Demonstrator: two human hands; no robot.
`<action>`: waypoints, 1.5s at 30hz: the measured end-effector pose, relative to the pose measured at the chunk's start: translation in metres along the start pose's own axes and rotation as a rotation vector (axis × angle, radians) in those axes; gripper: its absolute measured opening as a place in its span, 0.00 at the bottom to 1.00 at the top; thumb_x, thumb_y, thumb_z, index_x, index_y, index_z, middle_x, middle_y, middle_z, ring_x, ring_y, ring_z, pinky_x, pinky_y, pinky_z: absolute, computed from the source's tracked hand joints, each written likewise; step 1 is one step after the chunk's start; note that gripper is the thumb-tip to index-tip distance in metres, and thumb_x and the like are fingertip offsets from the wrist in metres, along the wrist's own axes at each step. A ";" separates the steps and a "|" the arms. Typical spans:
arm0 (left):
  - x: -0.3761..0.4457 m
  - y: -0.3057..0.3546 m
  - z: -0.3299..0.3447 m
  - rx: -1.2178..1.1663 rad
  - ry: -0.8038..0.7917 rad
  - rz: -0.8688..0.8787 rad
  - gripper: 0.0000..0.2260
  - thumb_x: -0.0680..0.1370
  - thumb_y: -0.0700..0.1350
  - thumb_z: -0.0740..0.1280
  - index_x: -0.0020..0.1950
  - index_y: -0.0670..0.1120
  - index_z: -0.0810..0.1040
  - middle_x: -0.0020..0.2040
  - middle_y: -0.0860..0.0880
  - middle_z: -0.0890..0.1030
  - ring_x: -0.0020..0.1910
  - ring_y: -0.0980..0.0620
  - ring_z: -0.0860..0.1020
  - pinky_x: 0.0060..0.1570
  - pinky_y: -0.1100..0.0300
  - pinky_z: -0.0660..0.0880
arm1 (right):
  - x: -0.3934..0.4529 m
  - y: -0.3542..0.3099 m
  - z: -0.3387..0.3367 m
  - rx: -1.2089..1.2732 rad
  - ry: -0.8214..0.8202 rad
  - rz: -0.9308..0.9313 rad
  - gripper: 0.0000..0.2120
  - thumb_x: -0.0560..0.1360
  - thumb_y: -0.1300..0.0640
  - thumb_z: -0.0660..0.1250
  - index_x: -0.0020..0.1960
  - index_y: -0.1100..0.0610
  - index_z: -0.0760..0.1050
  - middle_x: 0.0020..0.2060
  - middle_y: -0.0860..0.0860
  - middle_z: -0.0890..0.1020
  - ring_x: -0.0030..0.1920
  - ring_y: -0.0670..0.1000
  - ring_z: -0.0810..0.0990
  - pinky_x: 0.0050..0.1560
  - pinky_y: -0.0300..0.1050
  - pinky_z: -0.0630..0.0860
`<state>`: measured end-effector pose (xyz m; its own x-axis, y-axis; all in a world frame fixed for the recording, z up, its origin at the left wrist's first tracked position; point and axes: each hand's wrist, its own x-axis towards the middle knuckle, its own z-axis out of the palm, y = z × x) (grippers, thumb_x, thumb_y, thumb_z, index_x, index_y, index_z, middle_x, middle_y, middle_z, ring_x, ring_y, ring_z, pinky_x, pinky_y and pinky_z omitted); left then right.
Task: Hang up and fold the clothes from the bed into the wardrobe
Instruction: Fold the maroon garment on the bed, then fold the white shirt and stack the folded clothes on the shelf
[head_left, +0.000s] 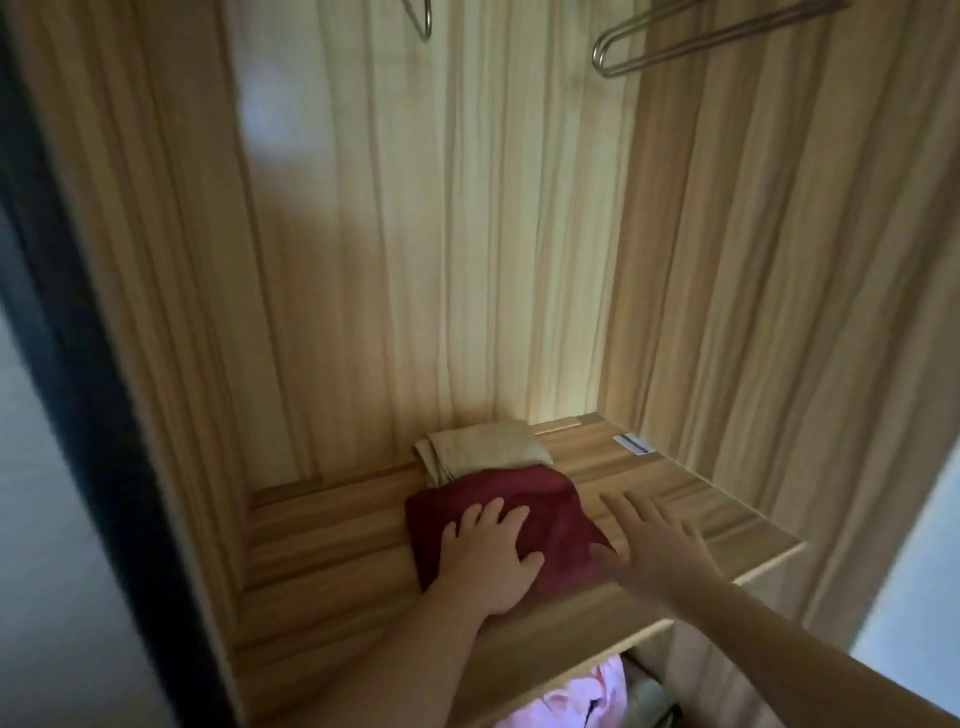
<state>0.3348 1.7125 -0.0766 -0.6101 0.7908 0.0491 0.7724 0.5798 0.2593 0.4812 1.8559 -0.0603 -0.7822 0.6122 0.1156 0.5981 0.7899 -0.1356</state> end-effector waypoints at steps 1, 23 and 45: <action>-0.011 0.003 -0.001 0.005 0.004 0.043 0.29 0.78 0.61 0.59 0.78 0.57 0.56 0.79 0.51 0.57 0.77 0.46 0.55 0.73 0.45 0.56 | -0.017 -0.002 -0.002 0.014 0.002 0.029 0.34 0.76 0.35 0.58 0.77 0.43 0.52 0.76 0.45 0.57 0.76 0.51 0.56 0.71 0.52 0.59; -0.279 0.138 -0.003 -0.049 -0.169 0.685 0.21 0.76 0.54 0.64 0.69 0.53 0.71 0.66 0.51 0.73 0.66 0.48 0.72 0.57 0.58 0.70 | -0.470 0.020 -0.065 0.025 0.119 0.707 0.23 0.77 0.43 0.60 0.71 0.45 0.65 0.66 0.45 0.73 0.65 0.50 0.73 0.64 0.48 0.68; -0.682 0.147 0.021 -0.081 -0.560 1.613 0.24 0.76 0.57 0.63 0.72 0.57 0.67 0.71 0.53 0.70 0.67 0.49 0.70 0.62 0.49 0.72 | -0.923 -0.314 -0.033 -0.056 0.231 1.677 0.21 0.74 0.42 0.61 0.64 0.48 0.69 0.56 0.48 0.76 0.57 0.53 0.77 0.55 0.48 0.73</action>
<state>0.8683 1.2625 -0.0920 0.8665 0.4986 -0.0236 0.4766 -0.8124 0.3358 1.0214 1.0441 -0.0920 0.7099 0.7039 0.0221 0.6907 -0.6898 -0.2172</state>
